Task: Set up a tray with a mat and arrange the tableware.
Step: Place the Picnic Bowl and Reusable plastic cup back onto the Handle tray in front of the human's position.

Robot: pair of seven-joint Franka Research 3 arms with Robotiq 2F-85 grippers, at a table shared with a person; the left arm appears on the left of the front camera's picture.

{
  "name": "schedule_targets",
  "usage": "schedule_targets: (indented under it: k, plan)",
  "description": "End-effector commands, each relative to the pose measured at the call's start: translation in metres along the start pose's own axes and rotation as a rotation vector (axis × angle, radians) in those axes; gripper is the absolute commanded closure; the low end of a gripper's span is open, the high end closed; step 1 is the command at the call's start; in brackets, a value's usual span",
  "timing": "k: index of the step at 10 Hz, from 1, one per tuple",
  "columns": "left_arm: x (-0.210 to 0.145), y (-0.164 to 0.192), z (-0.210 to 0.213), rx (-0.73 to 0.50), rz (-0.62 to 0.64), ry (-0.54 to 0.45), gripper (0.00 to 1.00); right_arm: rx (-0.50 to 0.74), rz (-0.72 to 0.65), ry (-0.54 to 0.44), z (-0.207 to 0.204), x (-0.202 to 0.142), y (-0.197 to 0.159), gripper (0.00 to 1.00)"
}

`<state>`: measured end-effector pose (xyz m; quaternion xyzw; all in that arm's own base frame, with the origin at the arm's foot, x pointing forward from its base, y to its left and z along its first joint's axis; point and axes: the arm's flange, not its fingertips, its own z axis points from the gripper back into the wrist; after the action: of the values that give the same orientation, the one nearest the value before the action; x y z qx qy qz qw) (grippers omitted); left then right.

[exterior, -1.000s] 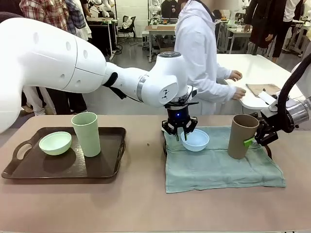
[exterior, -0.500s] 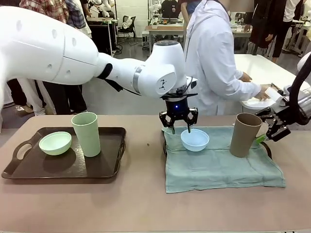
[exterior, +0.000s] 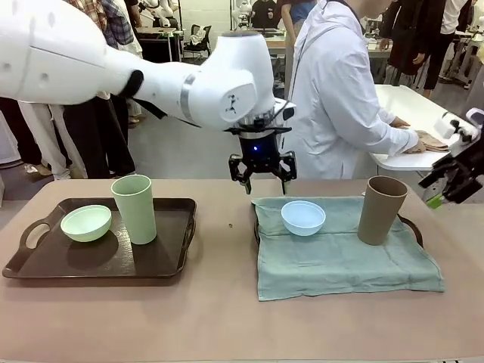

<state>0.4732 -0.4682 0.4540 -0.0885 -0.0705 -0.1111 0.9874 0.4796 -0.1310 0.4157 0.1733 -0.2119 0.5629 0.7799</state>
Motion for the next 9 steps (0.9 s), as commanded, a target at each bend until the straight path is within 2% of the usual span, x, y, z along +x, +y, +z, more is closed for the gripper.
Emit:
schedule_targets:
  k: [1, 4, 7, 9]
  plan:
    - [-0.016, 0.013, 0.028, 0.000, -0.085, 0.003, 0.00, -0.022, -0.121, 0.129, 0.028, 0.038, 0.033, 0.00]
    - [-0.024, 0.024, 0.077, 0.028, -0.131, -0.002, 0.00, -0.173, -0.256, 0.312, 0.056, 0.094, 0.080, 0.00]
    - [-0.035, 0.020, 0.120, 0.109, -0.122, -0.060, 0.00, -0.325, -0.388, 0.427, 0.087, 0.150, 0.126, 0.00]
    - [-0.035, 0.017, 0.133, 0.137, -0.106, -0.090, 0.00, -0.419, -0.476, 0.470, 0.104, 0.188, 0.131, 0.00]
